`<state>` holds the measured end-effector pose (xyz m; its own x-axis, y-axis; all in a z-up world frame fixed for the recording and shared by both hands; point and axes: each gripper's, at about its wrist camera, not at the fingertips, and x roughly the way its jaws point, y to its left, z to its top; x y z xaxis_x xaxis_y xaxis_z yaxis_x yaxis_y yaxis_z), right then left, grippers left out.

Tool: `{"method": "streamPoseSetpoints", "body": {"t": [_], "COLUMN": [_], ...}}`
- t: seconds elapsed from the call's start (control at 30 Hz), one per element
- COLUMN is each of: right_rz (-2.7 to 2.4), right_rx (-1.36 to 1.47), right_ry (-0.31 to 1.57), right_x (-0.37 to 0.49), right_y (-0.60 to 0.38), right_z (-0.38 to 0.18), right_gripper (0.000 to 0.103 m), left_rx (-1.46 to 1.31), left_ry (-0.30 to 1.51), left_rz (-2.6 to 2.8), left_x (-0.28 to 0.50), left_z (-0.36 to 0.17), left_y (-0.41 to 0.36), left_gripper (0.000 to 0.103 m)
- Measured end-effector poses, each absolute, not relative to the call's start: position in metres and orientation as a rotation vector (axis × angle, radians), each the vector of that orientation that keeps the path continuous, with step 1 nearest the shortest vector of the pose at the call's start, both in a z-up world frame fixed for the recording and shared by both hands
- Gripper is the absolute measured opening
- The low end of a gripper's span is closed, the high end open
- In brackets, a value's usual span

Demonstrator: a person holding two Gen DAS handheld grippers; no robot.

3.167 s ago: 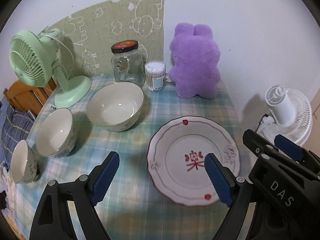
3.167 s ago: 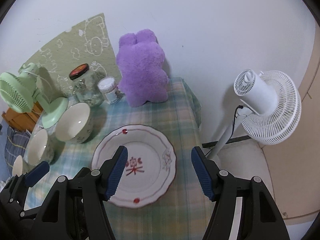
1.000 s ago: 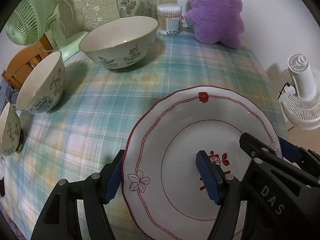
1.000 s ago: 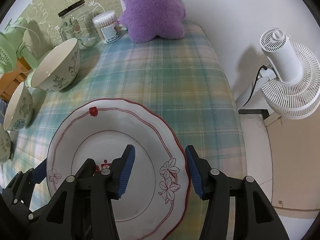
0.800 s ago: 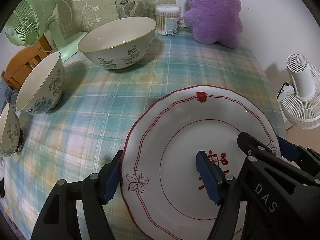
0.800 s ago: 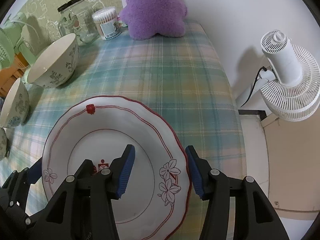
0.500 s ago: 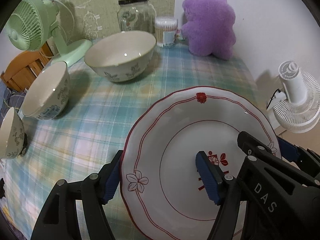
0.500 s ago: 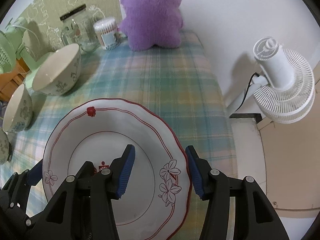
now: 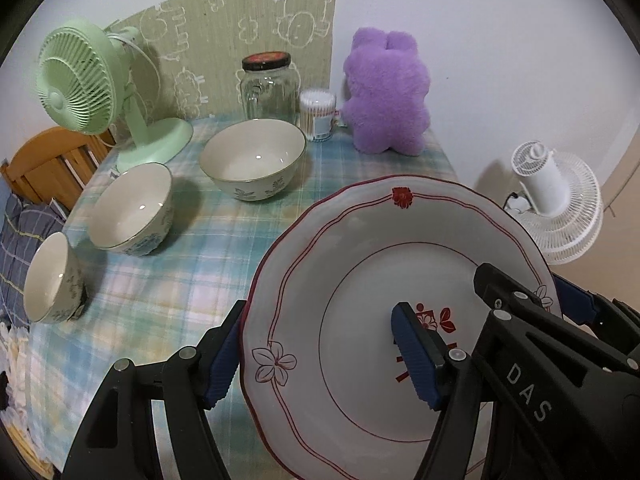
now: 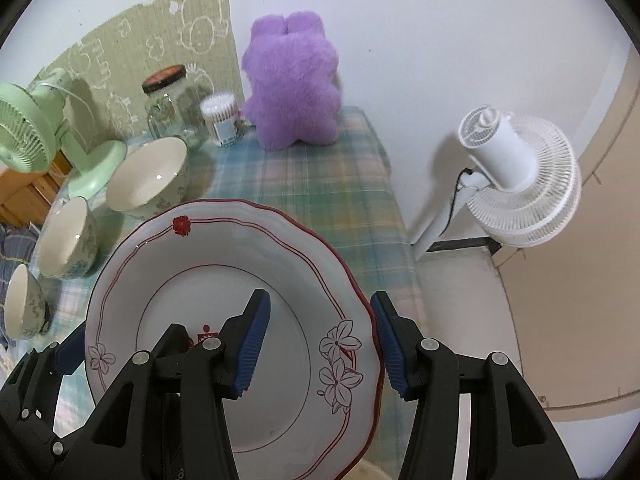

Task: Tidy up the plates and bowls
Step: 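Lift the white plate with both grippers over the yellow-flower plates, then lower the white plate onto the yellow-flower plates and open both grippers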

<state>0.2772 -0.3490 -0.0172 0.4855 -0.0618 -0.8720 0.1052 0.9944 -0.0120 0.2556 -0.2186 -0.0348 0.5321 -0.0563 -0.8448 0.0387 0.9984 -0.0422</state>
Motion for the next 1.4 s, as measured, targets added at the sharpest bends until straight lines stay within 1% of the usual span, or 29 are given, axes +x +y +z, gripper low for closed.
{"method": "streamPoseSetpoints", "body": {"t": [0.27,0.73,1.07,1.4], "right_rz": [-0.15,-0.254,-0.31,-0.317], "right_rx": [0.046,0.082,0.102,0.112], "right_ry": [1.067,1.154,1.221,1.27], "right_x": [0.227,0.148,0.123,0.124], "right_y": [-0.344,-0.362,-0.381,-0.388], "right_z": [-0.004,-0.029,-0.055,-0.076], "right_gripper": [0.057,0.057,0.057,0.057], "left_rx": [0.005,0.054,0.078,0.097], "left_ry": [1.026,1.128,1.191,1.225], "left_rz": [-0.104,-0.203,-0.249,-0.232], "left_x": [0.212,0.15,0.134,0.134], "left_z": [-0.03,-0.06,-0.084,-0.101], "left_y": [-0.215,-0.237,-0.254,-0.261], "left_gripper": [0.071,0.072,0.072,0.071]}}
